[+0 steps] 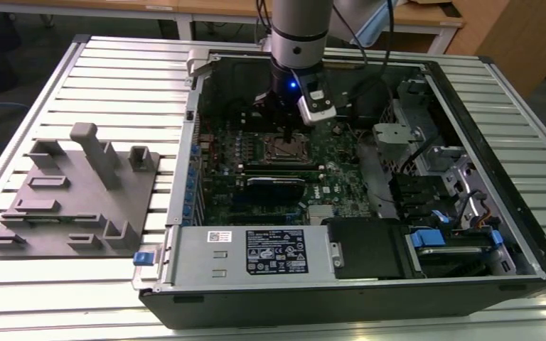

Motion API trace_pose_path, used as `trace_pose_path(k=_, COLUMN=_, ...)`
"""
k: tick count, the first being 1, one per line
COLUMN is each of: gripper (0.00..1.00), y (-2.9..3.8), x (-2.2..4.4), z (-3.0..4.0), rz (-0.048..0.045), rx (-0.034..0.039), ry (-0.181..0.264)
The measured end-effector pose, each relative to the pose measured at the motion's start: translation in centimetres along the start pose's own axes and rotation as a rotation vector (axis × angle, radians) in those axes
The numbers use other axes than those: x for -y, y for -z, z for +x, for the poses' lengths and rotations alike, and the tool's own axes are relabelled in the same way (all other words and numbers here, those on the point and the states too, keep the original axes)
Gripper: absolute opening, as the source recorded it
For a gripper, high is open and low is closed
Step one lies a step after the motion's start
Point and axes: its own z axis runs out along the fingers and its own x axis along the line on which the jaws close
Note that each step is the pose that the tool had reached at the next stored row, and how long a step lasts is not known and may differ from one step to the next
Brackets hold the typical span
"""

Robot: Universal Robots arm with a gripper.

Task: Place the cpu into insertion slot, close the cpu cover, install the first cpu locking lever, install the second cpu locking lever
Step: 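Install the first cpu locking lever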

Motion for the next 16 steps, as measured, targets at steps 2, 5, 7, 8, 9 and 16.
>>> trace_pose_path(k=2, gripper=0.1, y=0.0, x=0.03, z=0.0, rz=0.0, rx=0.0, ry=0.0)
trace_pose_path(k=5, gripper=0.1, y=0.14, x=0.04, z=-0.01, rz=0.0001, rx=0.0, ry=0.0)
trace_pose_path(k=7, gripper=0.1, y=0.31, x=0.03, z=-0.02, rz=0.0001, rx=0.0, ry=0.0)
trace_pose_path(k=8, gripper=0.1, y=0.39, x=0.03, z=-0.02, rz=0.0, rx=0.0, ry=0.0)
trace_pose_path(k=9, gripper=0.1, y=0.48, x=0.02, z=-0.03, rz=0.0, rx=0.0, ry=0.0)
trace_pose_path(k=16, gripper=0.1, y=0.65, x=0.02, z=-0.03, rz=0.0, rx=0.0, ry=0.0)
